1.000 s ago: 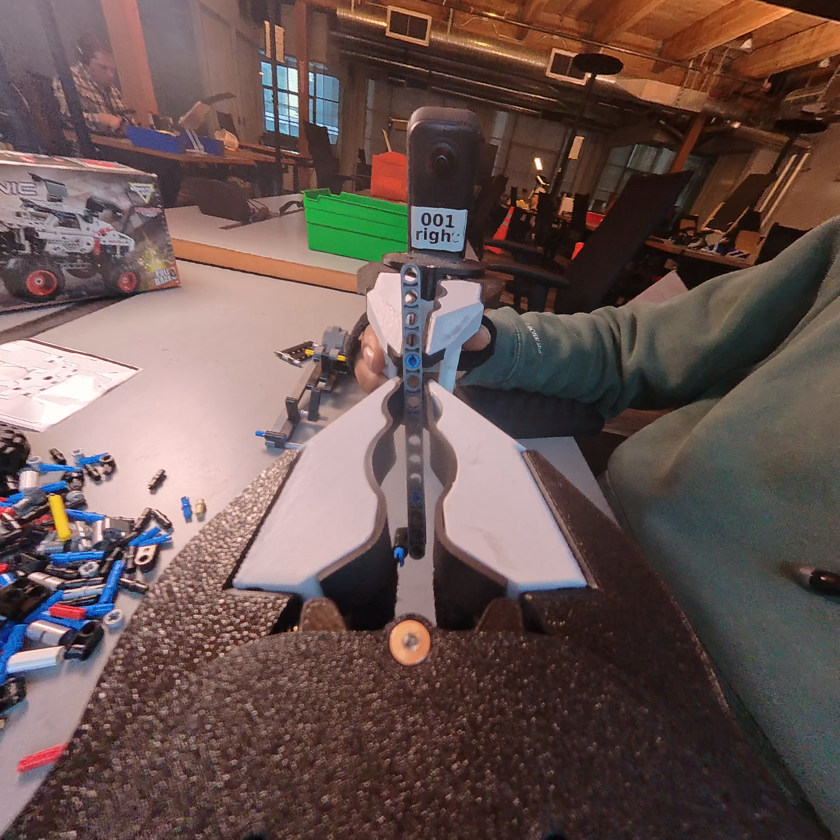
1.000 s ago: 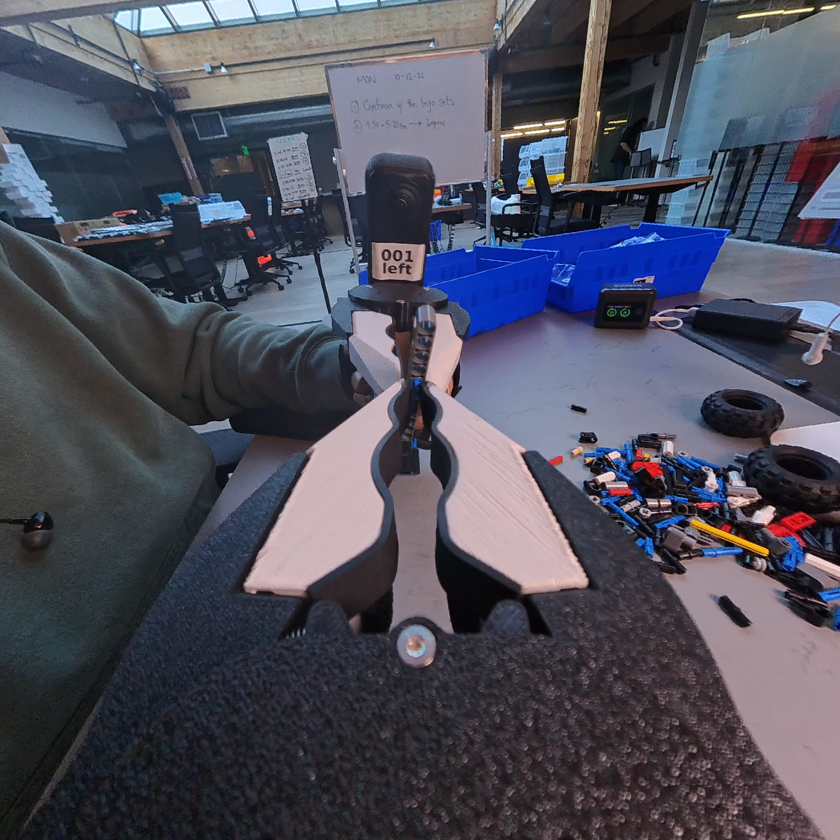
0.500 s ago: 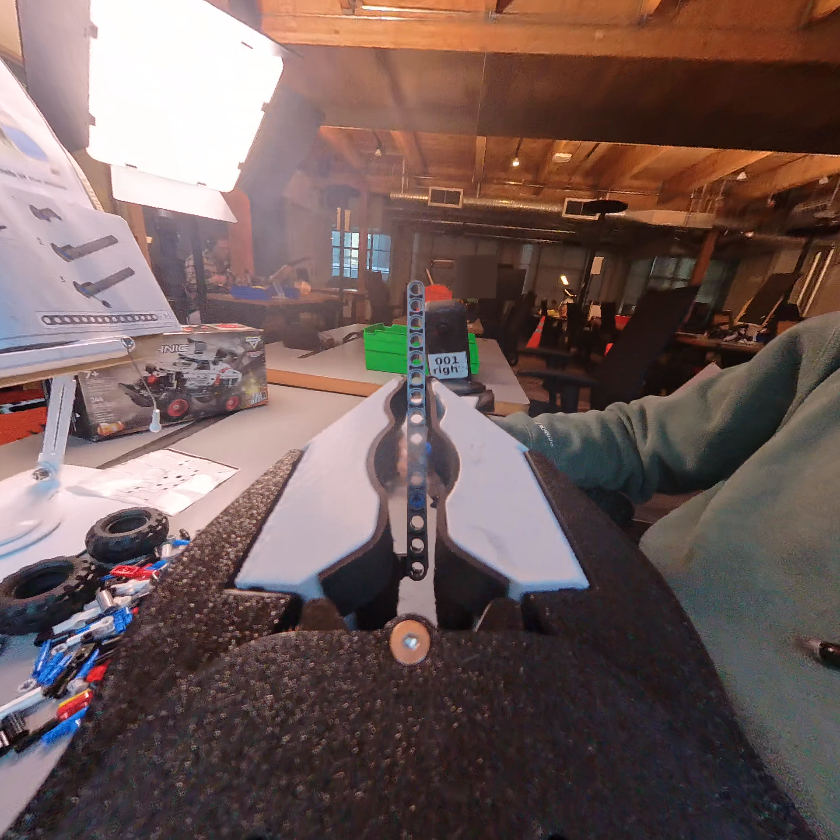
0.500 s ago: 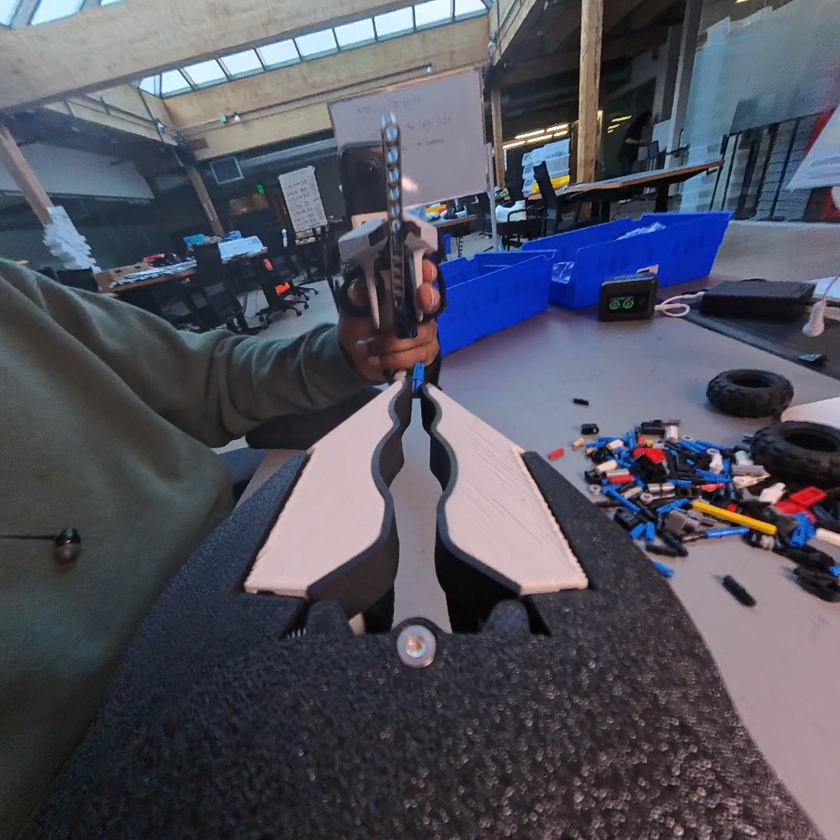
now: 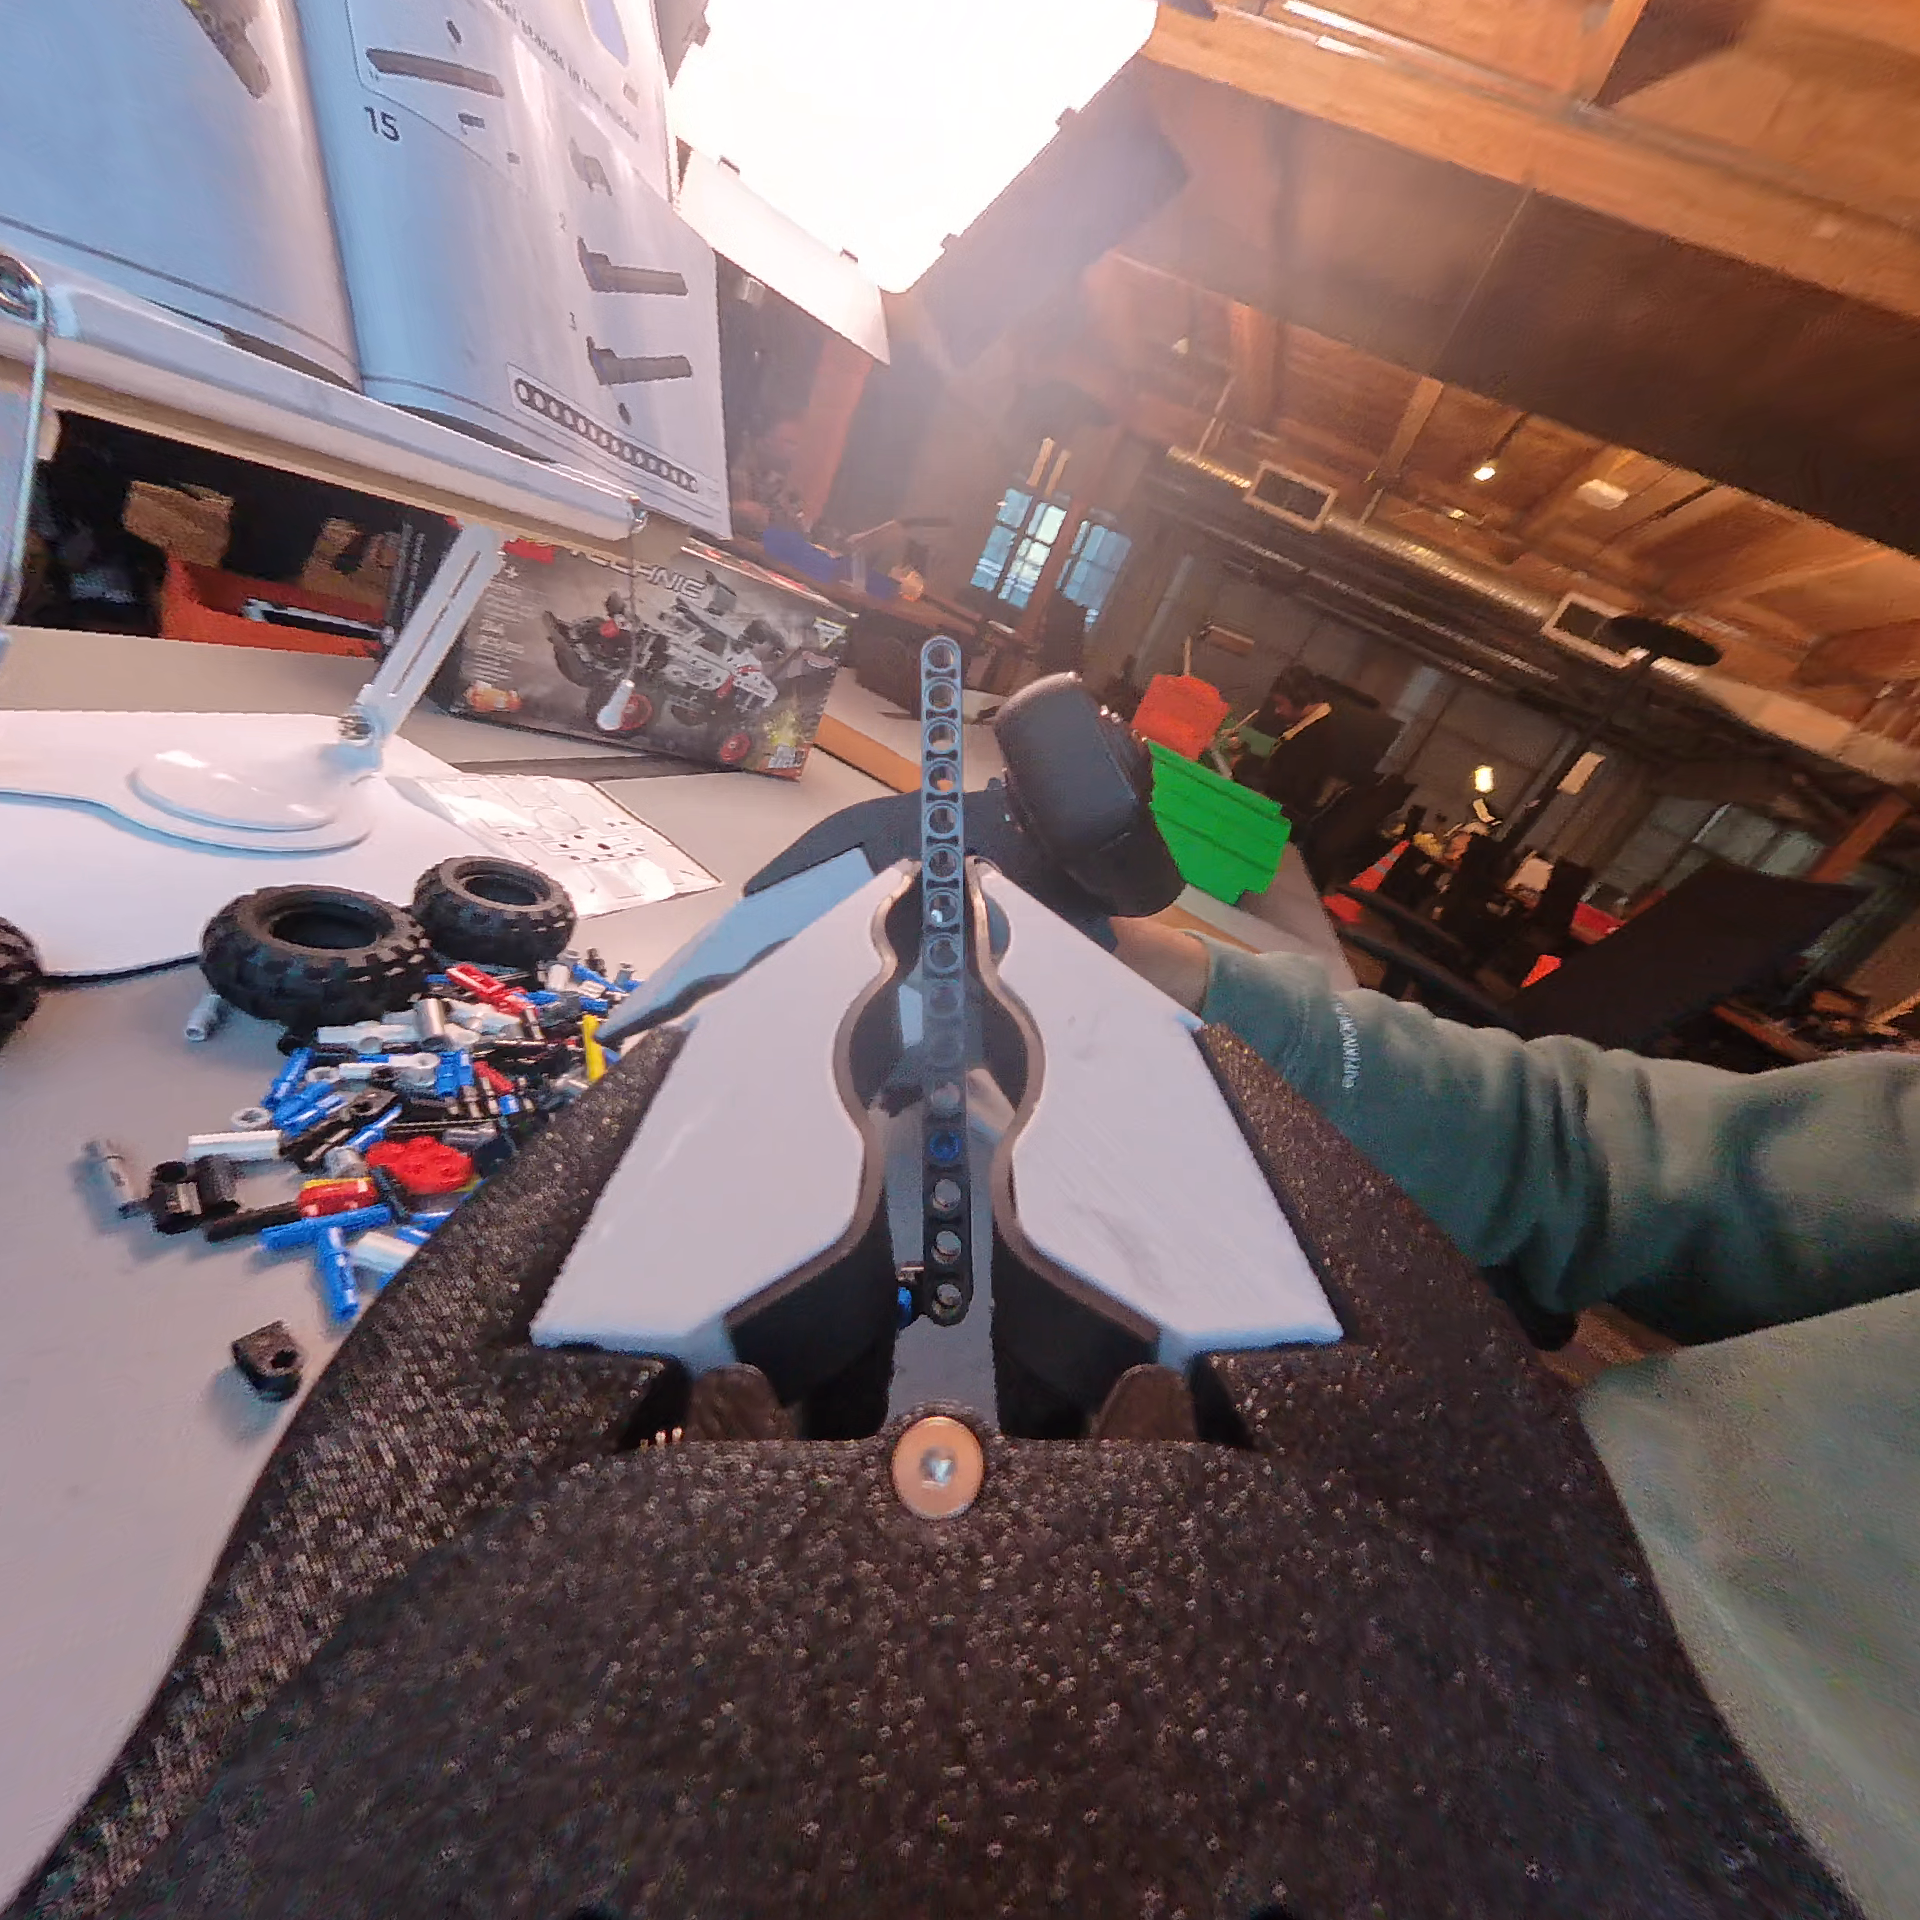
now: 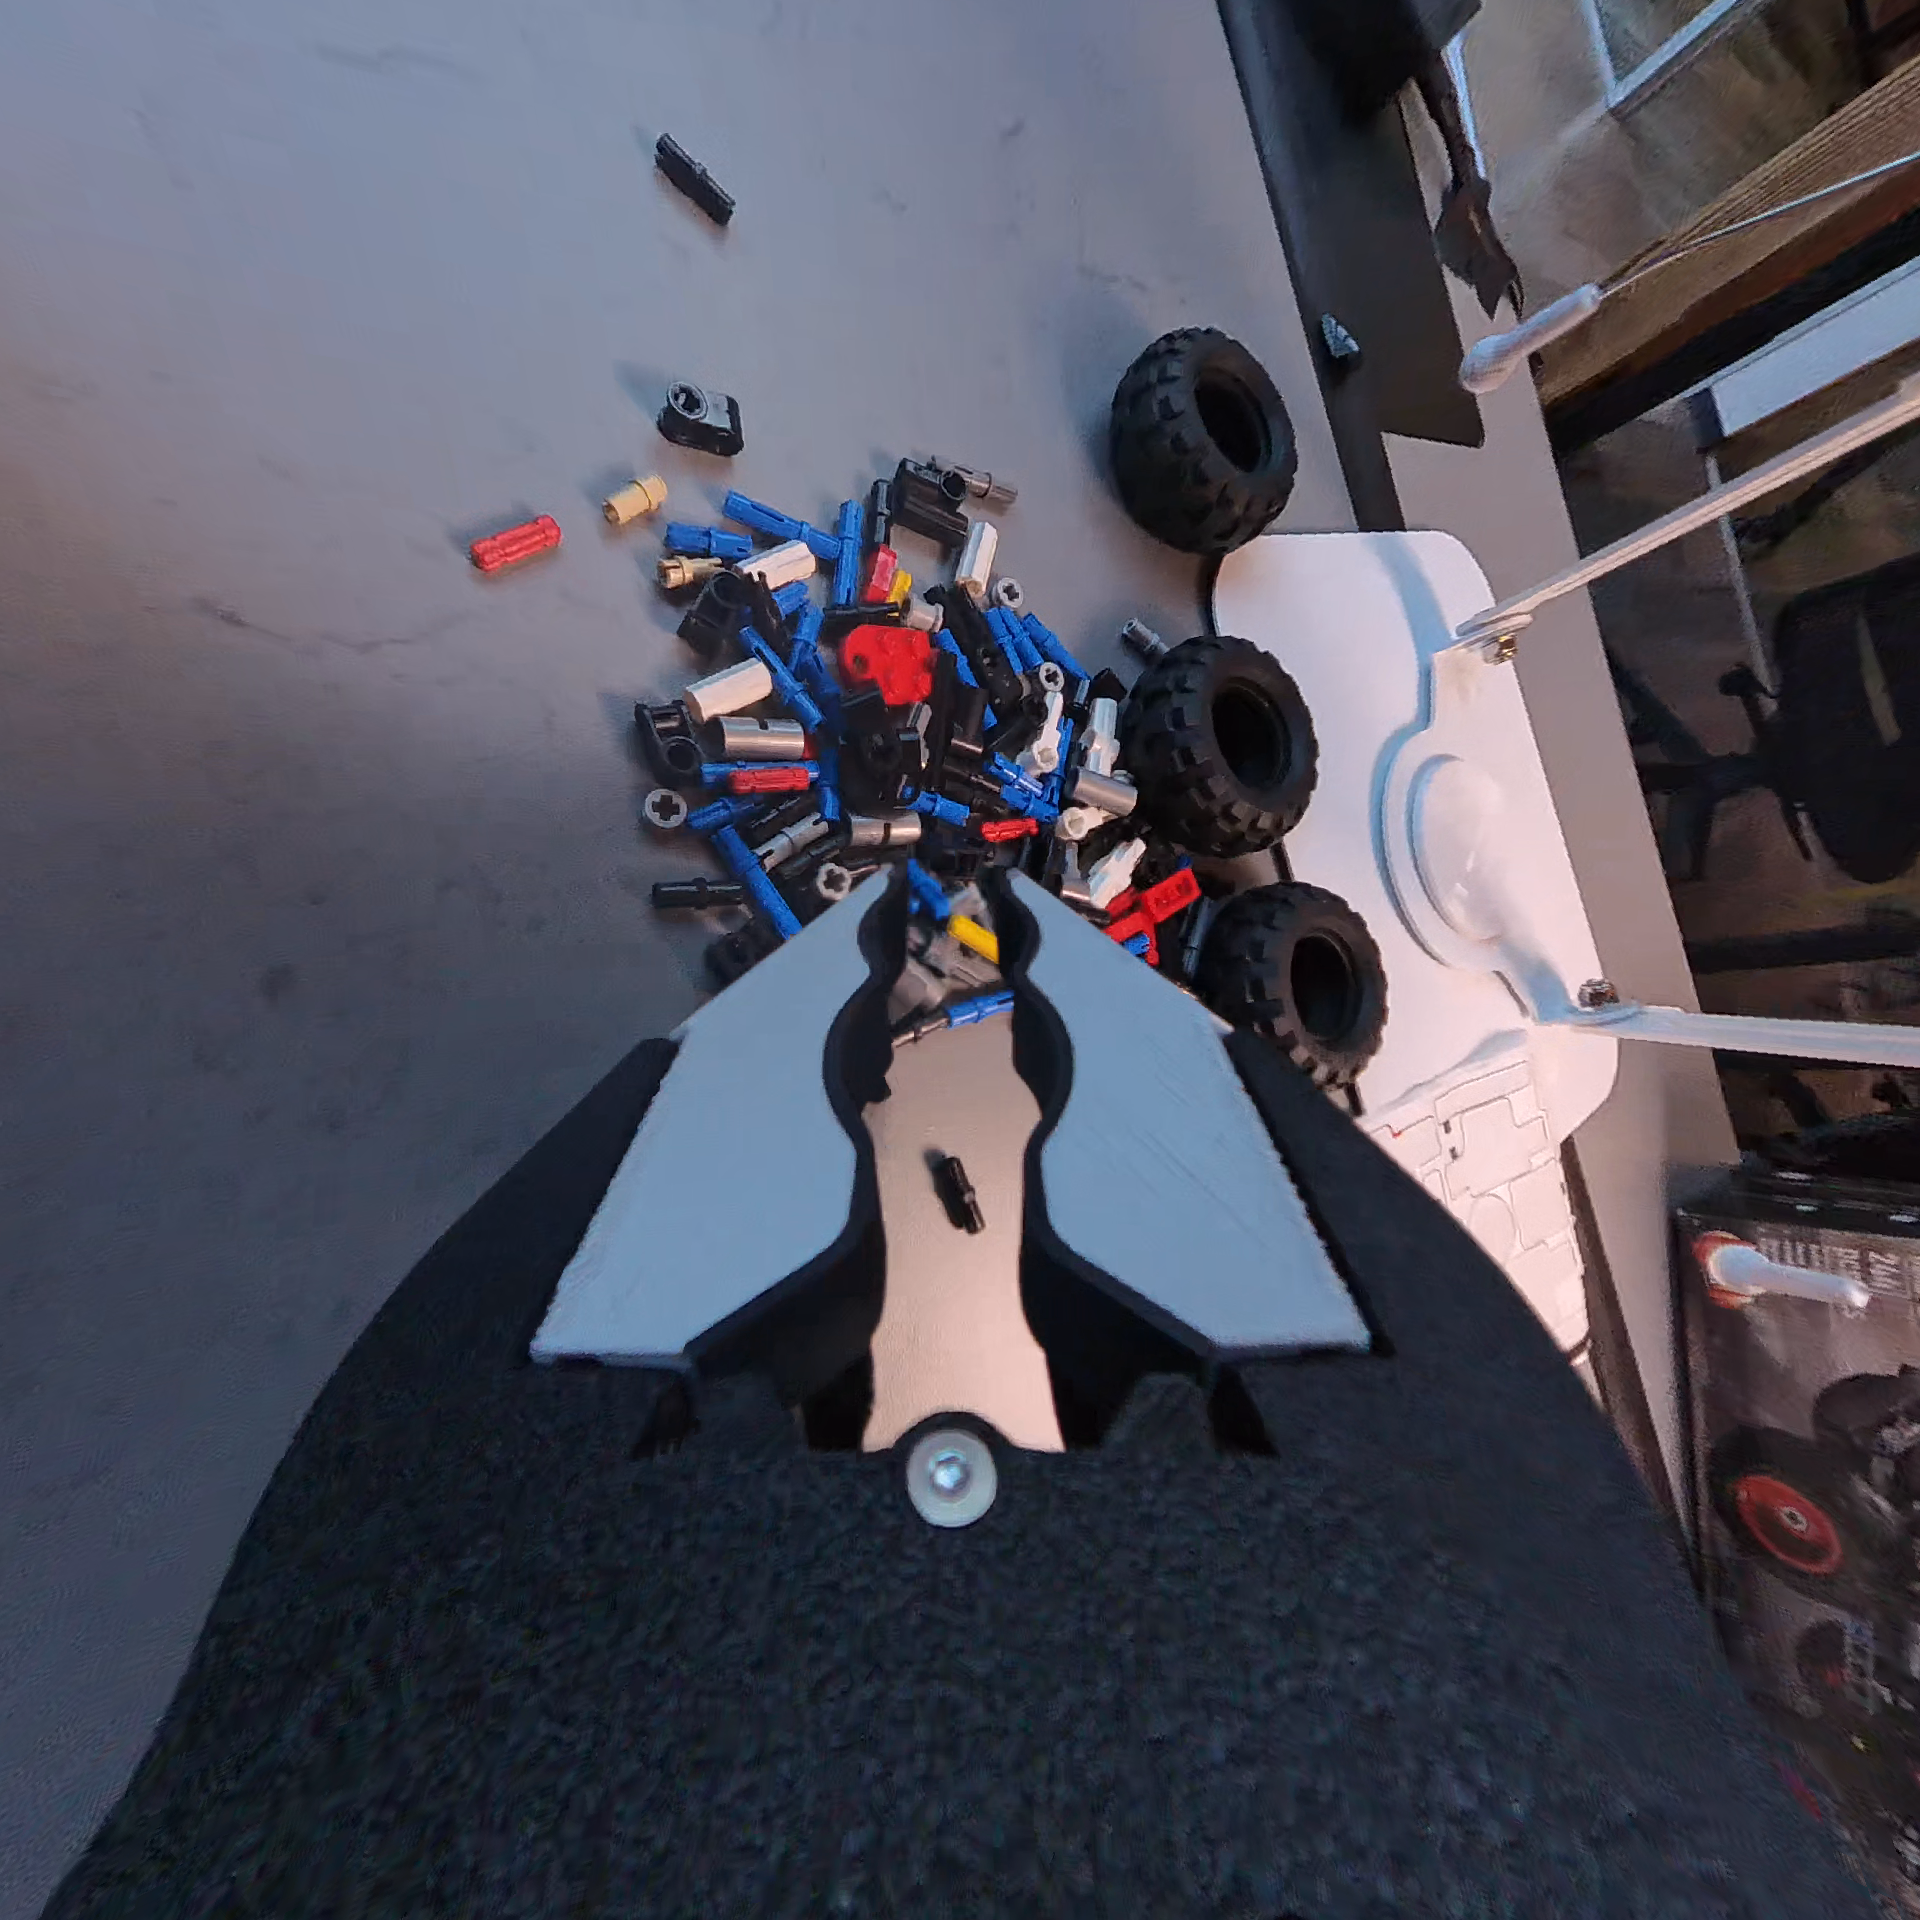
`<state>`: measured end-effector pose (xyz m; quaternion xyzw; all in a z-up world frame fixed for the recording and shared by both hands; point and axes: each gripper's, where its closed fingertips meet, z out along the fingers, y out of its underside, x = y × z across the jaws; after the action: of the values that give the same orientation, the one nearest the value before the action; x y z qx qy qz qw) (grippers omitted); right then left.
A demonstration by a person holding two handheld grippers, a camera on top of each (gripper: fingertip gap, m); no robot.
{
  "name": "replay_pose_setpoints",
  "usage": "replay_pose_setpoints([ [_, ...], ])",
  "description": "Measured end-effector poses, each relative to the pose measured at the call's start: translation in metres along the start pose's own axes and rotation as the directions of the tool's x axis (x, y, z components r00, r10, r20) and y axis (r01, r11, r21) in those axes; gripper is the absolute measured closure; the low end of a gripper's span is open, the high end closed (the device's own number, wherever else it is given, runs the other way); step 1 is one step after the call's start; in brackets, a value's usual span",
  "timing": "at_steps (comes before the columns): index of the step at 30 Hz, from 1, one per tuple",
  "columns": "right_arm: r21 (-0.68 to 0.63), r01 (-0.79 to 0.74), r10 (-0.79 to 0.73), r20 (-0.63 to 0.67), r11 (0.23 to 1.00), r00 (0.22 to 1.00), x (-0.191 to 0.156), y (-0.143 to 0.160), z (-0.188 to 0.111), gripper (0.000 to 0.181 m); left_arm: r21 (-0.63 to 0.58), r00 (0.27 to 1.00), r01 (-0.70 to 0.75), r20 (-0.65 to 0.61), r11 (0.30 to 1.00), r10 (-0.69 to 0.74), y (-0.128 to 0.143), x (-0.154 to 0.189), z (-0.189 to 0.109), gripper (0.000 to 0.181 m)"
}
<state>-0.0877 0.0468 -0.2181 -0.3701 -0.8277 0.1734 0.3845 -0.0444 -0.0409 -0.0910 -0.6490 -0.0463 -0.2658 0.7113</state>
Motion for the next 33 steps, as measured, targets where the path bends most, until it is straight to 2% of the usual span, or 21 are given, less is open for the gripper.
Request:
replay_pose_setpoints([
  [1, 0.015, -0.003, 0.003, -0.006, 1.000, 1.000, 0.002, -0.002, -0.003, 0.156, 0.015, 0.999, 0.032, -0.023, 0.999, -0.032, -0.002, 0.001, -0.001, 0.174],
  [3, 0.131, -0.058, 0.054, 0.030, 0.990, 0.998, 0.003, -0.020, -0.021, 0.148, 0.044, 0.993, 0.096, -0.076, 0.994, -0.092, -0.007, 0.004, -0.003, 0.174],
  [5, 0.305, -0.176, 0.123, 0.185, 0.936, 0.975, -0.009, -0.052, -0.053, 0.147, 0.076, 0.978, 0.162, -0.141, 0.984, -0.151, -0.013, 0.009, -0.006, 0.174],
  [7, 0.442, -0.319, 0.124, 0.415, 0.838, 0.901, -0.033, -0.082, -0.092, 0.146, 0.108, 0.960, 0.217, -0.203, 0.970, -0.192, -0.019, 0.015, -0.008, 0.174],
  [8, 0.468, -0.385, 0.115, 0.507, 0.795, 0.854, -0.044, -0.092, -0.108, 0.145, 0.122, 0.953, 0.231, -0.230, 0.965, -0.199, -0.022, 0.019, -0.009, 0.175],
  [10, 0.479, -0.460, 0.109, 0.594, 0.747, 0.797, -0.060, -0.102, -0.122, 0.143, 0.136, 0.943, 0.232, -0.274, 0.963, -0.189, -0.025, 0.028, -0.009, 0.175],
  [13, 0.500, -0.492, 0.100, 0.622, 0.712, 0.777, -0.078, -0.115, -0.124, 0.148, 0.138, 0.941, 0.200, -0.302, 0.970, -0.151, -0.023, 0.040, -0.007, 0.175],
  [17, 0.507, -0.576, 0.154, 0.651, 0.642, 0.744, -0.070, -0.126, -0.127, 0.165, 0.193, 0.951, 0.167, -0.290, 0.967, -0.106, -0.031, 0.040, -0.012, 0.175],
  [22, 0.482, -0.587, 0.170, 0.661, 0.650, 0.731, -0.075, -0.128, -0.126, 0.158, 0.226, 0.958, 0.112, -0.284, 0.968, -0.045, -0.032, 0.046, -0.011, 0.175],
  [24, 0.486, -0.610, 0.160, 0.685, 0.625, 0.710, -0.079, -0.133, -0.129, 0.166, 0.229, 0.959, 0.096, -0.281, 0.969, -0.028, -0.031, 0.048, -0.010, 0.174],
  [25, 0.497, -0.604, 0.177, 0.663, 0.623, 0.728, -0.075, -0.133, -0.127, 0.173, 0.233, 0.960, 0.096, -0.280, 0.968, -0.028, -0.032, 0.048, -0.011, 0.175],
  [29, 0.483, -0.570, 0.124, 0.681, 0.664, 0.722, -0.069, -0.117, -0.132, 0.174, 0.167, 0.970, 0.021, -0.240, 0.986, 0.020, -0.027, 0.048, -0.008, 0.174],
  [33, 0.462, -0.639, 0.127, 0.742, 0.615, 0.659, -0.050, -0.103, -0.148, 0.175, 0.058, 0.969, -0.117, -0.213, 0.991, 0.127, -0.010, 0.051, -0.005, 0.155],
])
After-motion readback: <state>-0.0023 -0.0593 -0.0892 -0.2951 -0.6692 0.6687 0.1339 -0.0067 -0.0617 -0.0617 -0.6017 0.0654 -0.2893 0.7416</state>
